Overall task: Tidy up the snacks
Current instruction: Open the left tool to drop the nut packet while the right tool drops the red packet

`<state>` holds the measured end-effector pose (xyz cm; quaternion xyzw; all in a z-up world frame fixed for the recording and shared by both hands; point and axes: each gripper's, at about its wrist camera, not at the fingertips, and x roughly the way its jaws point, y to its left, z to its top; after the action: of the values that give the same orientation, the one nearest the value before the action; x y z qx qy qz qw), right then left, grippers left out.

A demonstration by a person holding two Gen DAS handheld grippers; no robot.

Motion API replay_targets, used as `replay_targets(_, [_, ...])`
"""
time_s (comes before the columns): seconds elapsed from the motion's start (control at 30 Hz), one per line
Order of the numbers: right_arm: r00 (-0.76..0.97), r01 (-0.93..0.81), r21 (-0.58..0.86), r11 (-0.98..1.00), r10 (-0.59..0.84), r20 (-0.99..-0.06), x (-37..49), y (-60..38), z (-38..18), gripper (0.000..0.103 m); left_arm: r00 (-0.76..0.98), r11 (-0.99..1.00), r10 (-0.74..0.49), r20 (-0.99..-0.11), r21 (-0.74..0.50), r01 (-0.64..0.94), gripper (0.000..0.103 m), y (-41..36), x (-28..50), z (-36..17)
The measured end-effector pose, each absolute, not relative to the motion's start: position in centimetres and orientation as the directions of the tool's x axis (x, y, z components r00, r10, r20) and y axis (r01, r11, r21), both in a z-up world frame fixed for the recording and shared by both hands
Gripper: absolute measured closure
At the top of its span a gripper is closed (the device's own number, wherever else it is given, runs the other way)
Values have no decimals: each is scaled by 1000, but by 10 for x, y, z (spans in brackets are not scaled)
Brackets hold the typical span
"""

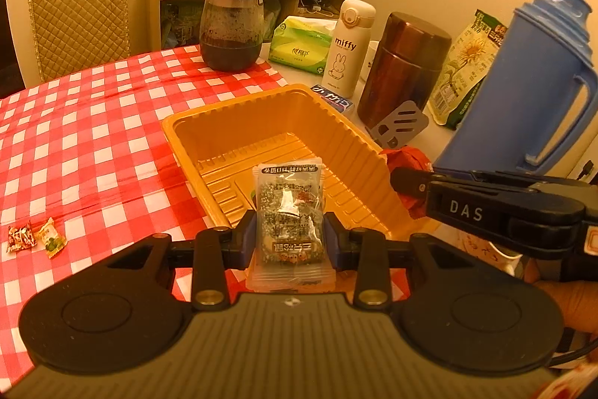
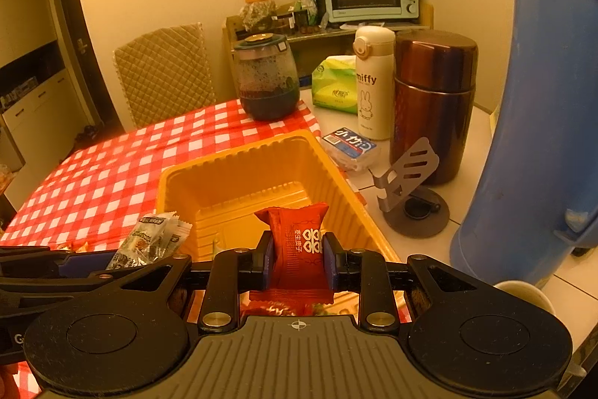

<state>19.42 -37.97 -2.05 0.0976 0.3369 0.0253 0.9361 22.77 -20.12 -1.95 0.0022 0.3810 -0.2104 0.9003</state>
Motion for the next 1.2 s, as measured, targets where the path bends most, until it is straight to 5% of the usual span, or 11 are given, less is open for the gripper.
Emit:
replay_targets(0.5, [754,48,209,977,102,-649,218,-388,-33,75,606,903,-396,-689,-172,395,68,-212,259,-35])
replay_targets(0.6, [753,56,211,976,97,-651,220,-389,-35,75,616,899,-410,-673,-185,397,56,-209,264,-35])
replay_targets(1.0, [739,40,241,970,133,-660,218,-379,-43,75,659,935,-353,-664,-223,276,54,-153,239,-34])
replay_targets(1.2, [732,9,306,952,202,-651,223,-376,-43,69,667,950,-314,-676,-222,221,38,-132,218,-35])
